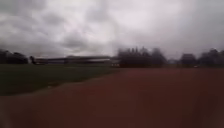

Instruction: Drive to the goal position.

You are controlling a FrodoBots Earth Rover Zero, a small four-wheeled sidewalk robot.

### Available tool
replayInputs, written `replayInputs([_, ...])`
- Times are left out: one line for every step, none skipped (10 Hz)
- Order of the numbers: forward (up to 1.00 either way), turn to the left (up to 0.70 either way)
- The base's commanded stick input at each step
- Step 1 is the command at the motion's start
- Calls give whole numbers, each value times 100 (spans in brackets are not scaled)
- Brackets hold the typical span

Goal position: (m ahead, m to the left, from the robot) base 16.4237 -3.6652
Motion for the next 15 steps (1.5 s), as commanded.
replayInputs([70,0])
replayInputs([70,0])
replayInputs([70,0])
replayInputs([70,-3])
replayInputs([70,-23])
replayInputs([70,-35])
replayInputs([70,-35])
replayInputs([70,-35])
replayInputs([70,-35])
replayInputs([70,-26])
replayInputs([70,-16])
replayInputs([70,-6])
replayInputs([70,0])
replayInputs([70,0])
replayInputs([70,0])
